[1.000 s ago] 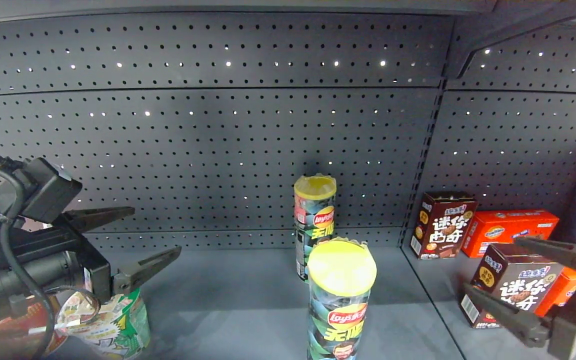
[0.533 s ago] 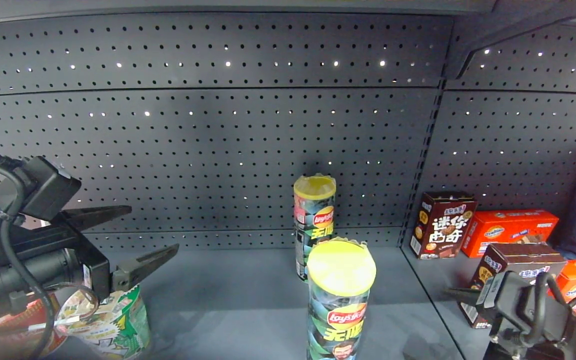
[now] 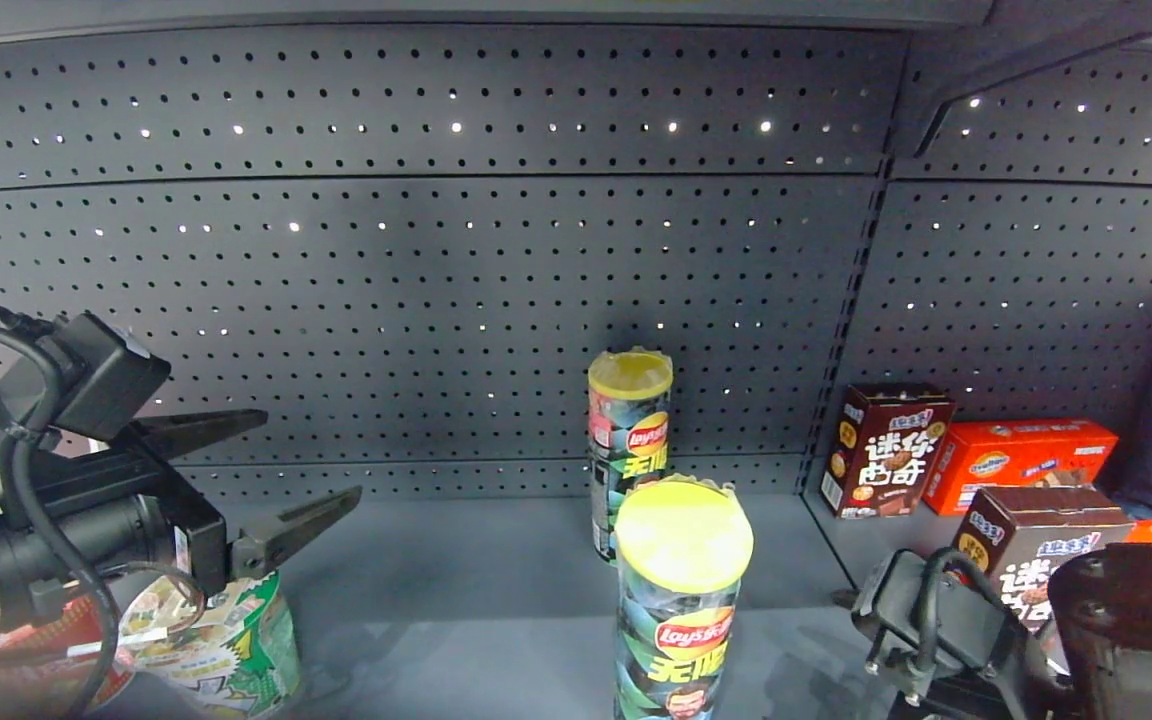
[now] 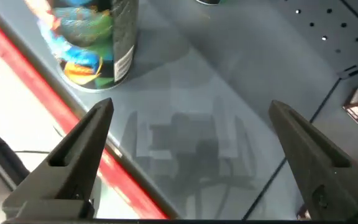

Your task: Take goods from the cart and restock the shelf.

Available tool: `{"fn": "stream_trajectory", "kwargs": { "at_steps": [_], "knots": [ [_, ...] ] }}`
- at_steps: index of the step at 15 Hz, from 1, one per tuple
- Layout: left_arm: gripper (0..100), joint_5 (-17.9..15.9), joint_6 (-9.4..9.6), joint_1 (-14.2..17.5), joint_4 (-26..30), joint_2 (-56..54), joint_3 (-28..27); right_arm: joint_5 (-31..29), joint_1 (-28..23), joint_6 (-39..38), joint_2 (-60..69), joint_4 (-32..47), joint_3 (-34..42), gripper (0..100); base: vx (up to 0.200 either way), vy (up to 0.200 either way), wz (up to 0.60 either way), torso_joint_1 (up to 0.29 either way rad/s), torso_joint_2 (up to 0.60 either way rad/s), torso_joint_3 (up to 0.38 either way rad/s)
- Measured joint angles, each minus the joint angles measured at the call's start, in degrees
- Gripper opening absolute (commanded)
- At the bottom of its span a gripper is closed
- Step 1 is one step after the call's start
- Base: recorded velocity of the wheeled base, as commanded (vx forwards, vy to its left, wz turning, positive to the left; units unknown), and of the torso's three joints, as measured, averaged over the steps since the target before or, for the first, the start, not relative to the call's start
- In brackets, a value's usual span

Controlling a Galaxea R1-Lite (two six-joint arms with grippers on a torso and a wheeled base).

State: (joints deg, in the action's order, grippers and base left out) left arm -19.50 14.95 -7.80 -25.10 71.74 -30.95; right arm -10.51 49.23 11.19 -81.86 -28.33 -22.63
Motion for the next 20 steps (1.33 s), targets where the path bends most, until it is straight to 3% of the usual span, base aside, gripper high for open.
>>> {"fn": "stream_trajectory", "kwargs": {
  "at_steps": [7, 20],
  "knots": [
    [100, 0.0, 0.13, -0.1, 0.0, 0.1, 0.1, -0.1, -2.3, 0.2, -5.3, -1.1, -2.7, 100, 0.000, 0.000, 0.00, 0.000, 0.00, 0.000],
    [100, -0.1, 0.18, -0.1, 0.0, 0.7, 0.8, 0.1, -0.2, 0.3, -9.6, -2.0, -5.9, 100, 0.000, 0.000, 0.00, 0.000, 0.00, 0.000]
  ]
}}
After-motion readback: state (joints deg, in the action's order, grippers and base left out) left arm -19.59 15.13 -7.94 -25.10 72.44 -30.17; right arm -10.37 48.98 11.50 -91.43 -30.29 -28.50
